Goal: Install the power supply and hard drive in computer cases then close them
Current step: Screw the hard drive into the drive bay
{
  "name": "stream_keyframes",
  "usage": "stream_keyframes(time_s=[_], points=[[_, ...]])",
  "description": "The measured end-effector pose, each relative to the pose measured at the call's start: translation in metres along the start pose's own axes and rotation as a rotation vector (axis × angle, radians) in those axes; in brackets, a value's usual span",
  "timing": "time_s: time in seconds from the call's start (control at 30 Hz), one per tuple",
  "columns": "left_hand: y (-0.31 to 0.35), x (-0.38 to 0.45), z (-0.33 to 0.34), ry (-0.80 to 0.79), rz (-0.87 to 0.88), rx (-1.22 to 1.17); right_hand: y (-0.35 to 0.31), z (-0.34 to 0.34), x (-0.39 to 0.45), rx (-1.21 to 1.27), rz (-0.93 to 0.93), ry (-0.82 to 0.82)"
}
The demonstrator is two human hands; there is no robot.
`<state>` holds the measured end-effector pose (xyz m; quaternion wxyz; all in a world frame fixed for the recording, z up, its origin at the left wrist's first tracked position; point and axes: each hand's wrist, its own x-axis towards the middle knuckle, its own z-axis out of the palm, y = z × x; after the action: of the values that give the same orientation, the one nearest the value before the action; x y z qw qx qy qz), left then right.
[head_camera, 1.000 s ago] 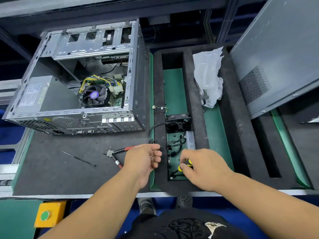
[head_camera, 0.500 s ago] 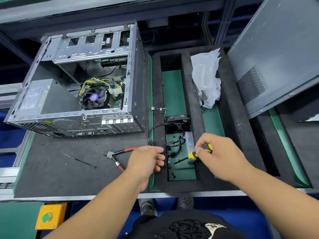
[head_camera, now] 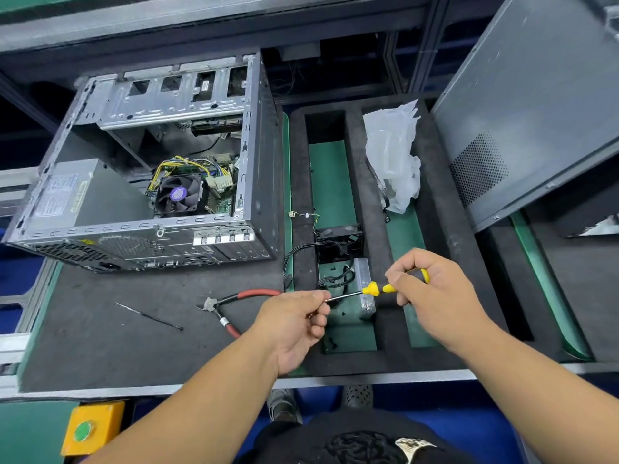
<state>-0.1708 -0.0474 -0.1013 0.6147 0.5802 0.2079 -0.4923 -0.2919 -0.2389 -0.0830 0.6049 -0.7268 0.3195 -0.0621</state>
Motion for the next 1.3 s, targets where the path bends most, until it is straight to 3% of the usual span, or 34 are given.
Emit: stream_keyframes(time_s=[0.1,0.3,0.9,1.03,1.2,1.3], points=[[0.001,0.002,-0.004,0.094,0.034,0.003,0.001,-0.003,0.004,0.037,-0.007,0.087],[0.009,0.0,-0.013,0.123,-0.004,-0.05,0.004,-0.014,0.018,-0.038,-0.038,0.244],[0.013,0.007,-0.01,0.174,0.061,0.04,0.002,-0.007,0.02,-0.019,-0.08,0.299],[0.014,0.007,-0.009,0.171,0.172,0.218,-0.002,-0.008,0.021,-0.021,-0.115,0.288],[0.033,0.018,0.0,0.247,0.543,0.983,0.0,-0.001,0.03,-0.051,-0.125,0.24],[0.049,0.029,0.013,0.311,0.578,1.186,-0.001,0.009,0.052,-0.148,-0.106,0.183]])
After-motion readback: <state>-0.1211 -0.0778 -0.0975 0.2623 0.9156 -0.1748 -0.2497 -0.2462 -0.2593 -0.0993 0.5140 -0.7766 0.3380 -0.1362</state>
